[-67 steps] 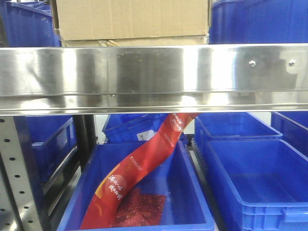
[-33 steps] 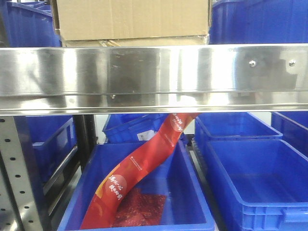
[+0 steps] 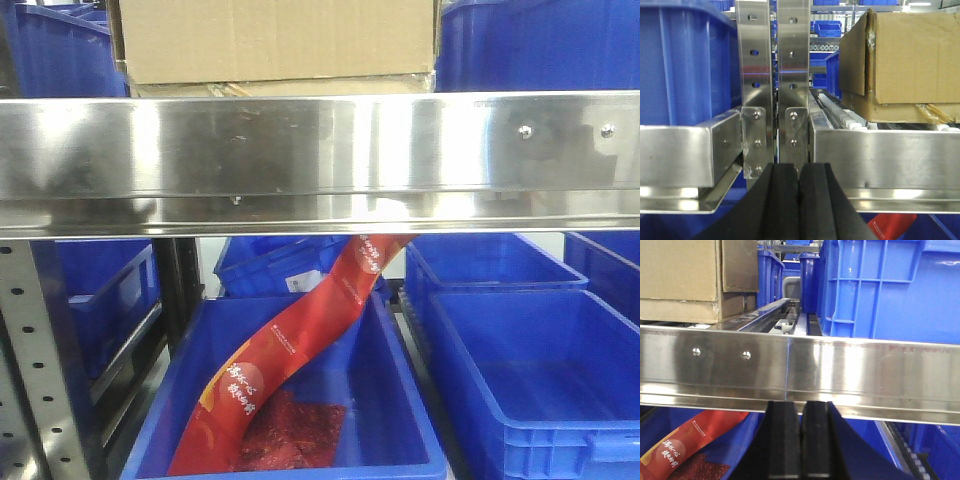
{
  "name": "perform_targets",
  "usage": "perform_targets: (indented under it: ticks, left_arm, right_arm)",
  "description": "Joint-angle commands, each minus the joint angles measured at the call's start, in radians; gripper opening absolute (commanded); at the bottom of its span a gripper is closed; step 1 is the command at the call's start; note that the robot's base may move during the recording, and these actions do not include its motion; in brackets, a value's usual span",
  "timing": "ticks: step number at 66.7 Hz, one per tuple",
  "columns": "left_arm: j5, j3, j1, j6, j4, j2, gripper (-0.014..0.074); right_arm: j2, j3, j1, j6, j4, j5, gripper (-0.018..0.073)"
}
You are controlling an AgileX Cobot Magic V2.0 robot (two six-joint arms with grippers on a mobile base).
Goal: Stack two boxes on right shelf middle
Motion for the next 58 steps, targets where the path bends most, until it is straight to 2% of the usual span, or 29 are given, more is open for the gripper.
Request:
perform_targets:
  ticks: [1, 58]
  left_arm:
    - [-0.011, 0.004, 0.004, -0.017, 0.001, -0.006, -0.0091]
    - [-0.017, 0.004, 0.004, -0.017, 0.001, -0.006, -0.0091]
  right_arm:
    - [-0.004, 0.0, -0.007, -0.009, 0.002, -0.013, -0.0166]
    - [-0.004, 0.0, -0.007, -0.009, 0.002, -0.013, -0.0166]
